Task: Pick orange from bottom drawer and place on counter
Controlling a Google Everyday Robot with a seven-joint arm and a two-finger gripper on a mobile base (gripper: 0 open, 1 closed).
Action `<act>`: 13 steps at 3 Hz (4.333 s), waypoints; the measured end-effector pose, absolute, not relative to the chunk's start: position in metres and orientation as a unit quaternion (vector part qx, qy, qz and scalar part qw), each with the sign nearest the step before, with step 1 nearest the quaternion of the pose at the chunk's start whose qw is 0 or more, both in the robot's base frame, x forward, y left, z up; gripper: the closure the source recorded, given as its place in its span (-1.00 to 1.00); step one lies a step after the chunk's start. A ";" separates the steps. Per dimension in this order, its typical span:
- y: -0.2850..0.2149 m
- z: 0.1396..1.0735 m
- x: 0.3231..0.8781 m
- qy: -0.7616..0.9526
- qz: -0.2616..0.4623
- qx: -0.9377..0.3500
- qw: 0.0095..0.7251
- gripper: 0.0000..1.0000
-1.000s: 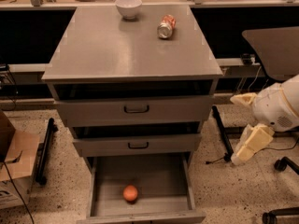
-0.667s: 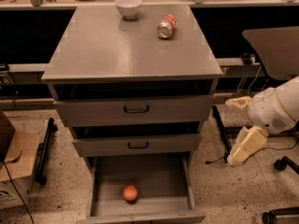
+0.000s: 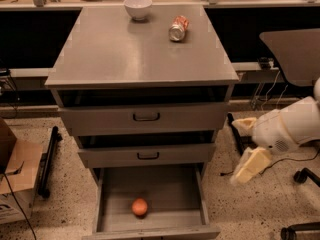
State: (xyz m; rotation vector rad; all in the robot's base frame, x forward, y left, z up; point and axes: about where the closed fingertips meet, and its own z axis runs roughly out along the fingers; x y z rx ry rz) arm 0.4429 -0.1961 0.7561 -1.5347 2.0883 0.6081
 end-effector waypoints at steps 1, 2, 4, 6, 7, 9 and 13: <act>-0.160 0.676 0.434 0.763 0.284 -0.533 0.231 -1.00; -0.127 0.593 0.426 0.761 0.343 -0.499 0.232 -1.00; -0.092 0.480 0.409 0.762 0.419 -0.442 0.219 -1.00; -0.056 0.435 0.435 0.776 0.432 -0.418 0.191 -1.00; -0.013 0.391 0.461 0.764 0.457 -0.414 0.192 -1.00; 0.028 0.331 0.492 0.758 0.477 -0.400 0.195 -1.00; 0.102 0.223 0.534 0.767 0.431 -0.404 0.252 -1.00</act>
Offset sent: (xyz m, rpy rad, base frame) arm -0.0215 0.1041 -0.2698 0.3457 0.2685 -0.0693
